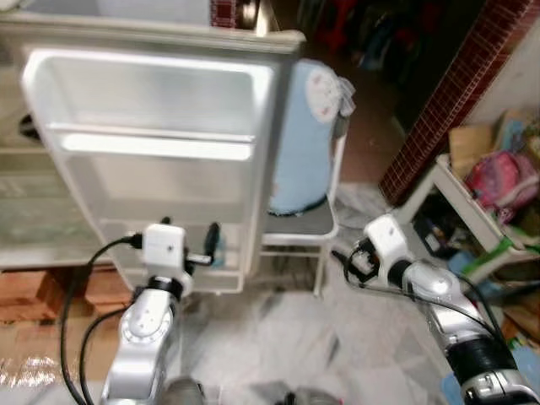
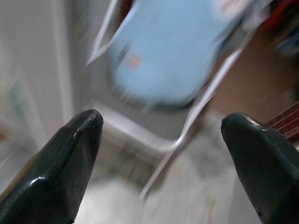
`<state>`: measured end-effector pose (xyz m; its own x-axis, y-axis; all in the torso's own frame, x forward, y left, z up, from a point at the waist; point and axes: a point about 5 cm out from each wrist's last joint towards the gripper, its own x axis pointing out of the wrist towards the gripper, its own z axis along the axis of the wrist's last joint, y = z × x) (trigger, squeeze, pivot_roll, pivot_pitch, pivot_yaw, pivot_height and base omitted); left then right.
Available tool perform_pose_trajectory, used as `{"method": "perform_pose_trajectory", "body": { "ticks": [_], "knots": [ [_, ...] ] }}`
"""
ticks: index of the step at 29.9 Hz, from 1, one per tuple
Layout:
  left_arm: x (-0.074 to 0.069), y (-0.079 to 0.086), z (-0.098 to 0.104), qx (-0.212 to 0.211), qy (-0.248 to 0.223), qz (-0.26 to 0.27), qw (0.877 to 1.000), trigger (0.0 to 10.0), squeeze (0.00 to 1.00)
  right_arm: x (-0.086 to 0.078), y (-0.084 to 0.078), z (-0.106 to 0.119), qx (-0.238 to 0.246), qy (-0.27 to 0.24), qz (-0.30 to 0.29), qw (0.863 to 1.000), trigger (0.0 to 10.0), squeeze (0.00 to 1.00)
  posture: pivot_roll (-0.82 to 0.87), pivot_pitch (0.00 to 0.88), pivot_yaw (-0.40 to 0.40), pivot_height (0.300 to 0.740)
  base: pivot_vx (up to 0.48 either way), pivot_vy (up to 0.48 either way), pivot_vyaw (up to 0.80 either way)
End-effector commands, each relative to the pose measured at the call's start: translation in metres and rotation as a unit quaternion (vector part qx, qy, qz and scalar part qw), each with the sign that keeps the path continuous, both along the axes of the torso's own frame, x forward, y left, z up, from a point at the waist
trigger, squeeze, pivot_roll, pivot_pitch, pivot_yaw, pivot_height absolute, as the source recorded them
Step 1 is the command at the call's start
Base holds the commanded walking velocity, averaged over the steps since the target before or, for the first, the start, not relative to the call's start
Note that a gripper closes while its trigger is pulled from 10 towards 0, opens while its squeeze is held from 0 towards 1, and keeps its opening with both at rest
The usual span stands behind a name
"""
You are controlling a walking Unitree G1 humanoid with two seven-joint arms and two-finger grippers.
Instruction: Restocking fridge
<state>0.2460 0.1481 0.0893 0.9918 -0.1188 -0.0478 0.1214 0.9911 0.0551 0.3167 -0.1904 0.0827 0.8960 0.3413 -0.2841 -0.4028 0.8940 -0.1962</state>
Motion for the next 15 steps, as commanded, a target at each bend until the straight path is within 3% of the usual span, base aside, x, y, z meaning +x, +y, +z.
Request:
{"method": "perform_pose_trajectory", "body": {
  "ticks": [1, 3, 4, 5, 9, 11, 15],
  "knots": [
    [0.0, 0.008, 0.0, 0.005, 0.003, 0.024, 1.0, 10.0, 0.0, 0.008, 0.011, 0.016, 0.022, -0.042, -0.002, 0.999, 10.0, 0.71, 0.06, 0.049, -0.074, 0.74, 0.0, 0.0, 0.74],
    [0.0, 0.01, 0.001, 0.002, 0.002, 0.034, 0.999, 10.0, 0.0, 0.012, 0.021, 0.024, 0.045, -0.064, -0.016, 0.997, 10.0, 0.37, 0.06, 0.049, -0.075, 0.74, 0.0, 0.0, 0.74],
    [0.0, 0.01, 0.001, 0.001, 0.001, 0.037, 0.999, 10.0, 0.0, 0.014, 0.023, 0.025, 0.05, -0.068, -0.02, 0.996, 10.0, 0.37, 0.06, 0.049, -0.075, 0.74, 0.0, 0.0, 0.74],
    [0.001, 0.011, 0.001, 0.001, 0.0, 0.044, 0.999, 10.0, 0.0, 0.016, 0.027, 0.027, 0.058, -0.078, -0.025, 0.995, 10.0, 0.11, 0.06, 0.049, -0.076, 0.74, 0.0, 0.0, 0.74],
    [0.003, 0.014, 0.002, -0.001, -0.004, 0.066, 0.998, 10.0, 0.0, 0.02, 0.038, 0.034, 0.086, -0.101, -0.04, 0.99, 10.0, 0.09, 0.06, 0.048, -0.076, 0.74, 0.0, 0.0, 0.74],
    [0.005, 0.016, 0.002, -0.008, -0.001, 0.076, 0.997, 10.0, 0.0, 0.022, 0.045, 0.036, 0.101, -0.111, -0.06, 0.987, 10.0, 0.0, 0.06, 0.047, -0.075, 0.74, 0.0, 0.0, 0.73],
    [0.006, 0.017, 0.002, -0.007, -0.001, 0.074, 0.997, 10.0, 0.0, 0.024, 0.047, 0.039, 0.108, -0.127, -0.091, 0.982, 10.0, 0.0, 0.06, 0.045, -0.075, 0.74, 0.0, 0.0, 0.73]
  ]
}}
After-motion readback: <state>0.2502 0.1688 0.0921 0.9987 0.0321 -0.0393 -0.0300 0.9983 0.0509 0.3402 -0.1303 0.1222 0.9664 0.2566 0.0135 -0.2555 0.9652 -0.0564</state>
